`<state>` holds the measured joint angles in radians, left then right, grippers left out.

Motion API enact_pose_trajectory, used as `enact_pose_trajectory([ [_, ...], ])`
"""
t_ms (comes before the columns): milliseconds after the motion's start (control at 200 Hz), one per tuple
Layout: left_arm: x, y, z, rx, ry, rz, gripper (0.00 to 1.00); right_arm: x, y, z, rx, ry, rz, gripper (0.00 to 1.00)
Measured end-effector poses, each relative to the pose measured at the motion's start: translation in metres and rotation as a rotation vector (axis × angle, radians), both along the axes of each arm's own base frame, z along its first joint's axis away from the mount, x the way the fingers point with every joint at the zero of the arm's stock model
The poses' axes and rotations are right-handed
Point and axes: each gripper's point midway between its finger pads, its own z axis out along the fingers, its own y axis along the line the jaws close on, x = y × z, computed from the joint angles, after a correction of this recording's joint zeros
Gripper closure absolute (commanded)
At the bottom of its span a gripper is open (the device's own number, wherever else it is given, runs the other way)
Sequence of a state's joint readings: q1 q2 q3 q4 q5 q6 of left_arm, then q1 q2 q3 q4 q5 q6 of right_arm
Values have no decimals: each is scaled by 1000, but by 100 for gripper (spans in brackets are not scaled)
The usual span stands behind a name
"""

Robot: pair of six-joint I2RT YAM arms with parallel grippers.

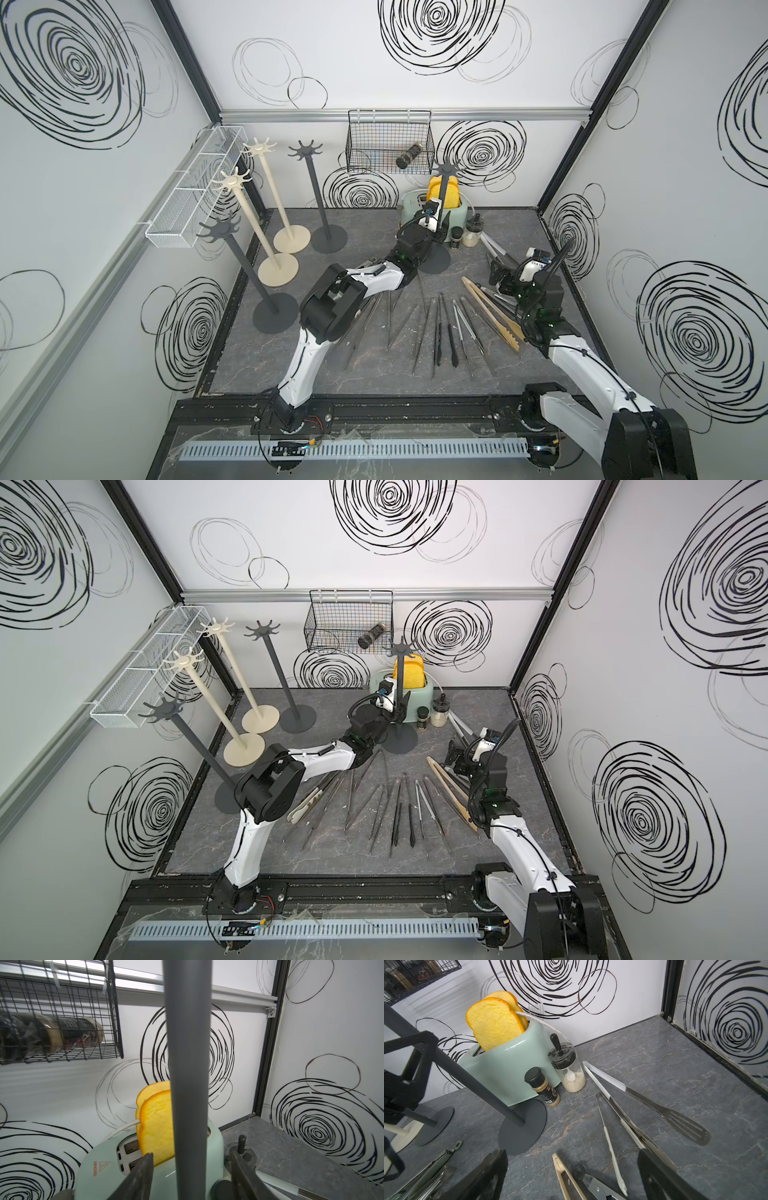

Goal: Hang food tongs on kitchen utensil racks
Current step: Place the rack at the center of the board.

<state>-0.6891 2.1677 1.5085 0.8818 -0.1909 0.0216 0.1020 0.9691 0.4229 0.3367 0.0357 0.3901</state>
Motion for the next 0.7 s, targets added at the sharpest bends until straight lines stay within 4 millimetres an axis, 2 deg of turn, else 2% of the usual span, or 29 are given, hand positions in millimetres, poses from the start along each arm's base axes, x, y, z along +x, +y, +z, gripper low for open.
enact_pose_trajectory([
  [120,-23,13,20,33,-1,-1,35,-1,0,3,2,-7,0,0],
  [240,-58,31,42,69,4,0,35,-3,0,2,7,2,2,0],
  [310,-77,39,49,89,22,-4,36,-4,0,-2,9,16,0,0],
  [410,-97,47,48,134,82,-11,37,-7,1,-8,15,47,1,0],
  [510,-103,53,31,192,183,-11,44,-11,4,-18,33,96,17,0],
  [600,-103,54,-1,283,320,-8,51,-15,11,-28,59,147,46,0],
  [645,-102,52,-17,332,387,-10,59,-16,15,-32,72,175,65,0],
  [700,-98,49,-35,395,465,-10,64,-18,20,-38,86,210,89,0],
])
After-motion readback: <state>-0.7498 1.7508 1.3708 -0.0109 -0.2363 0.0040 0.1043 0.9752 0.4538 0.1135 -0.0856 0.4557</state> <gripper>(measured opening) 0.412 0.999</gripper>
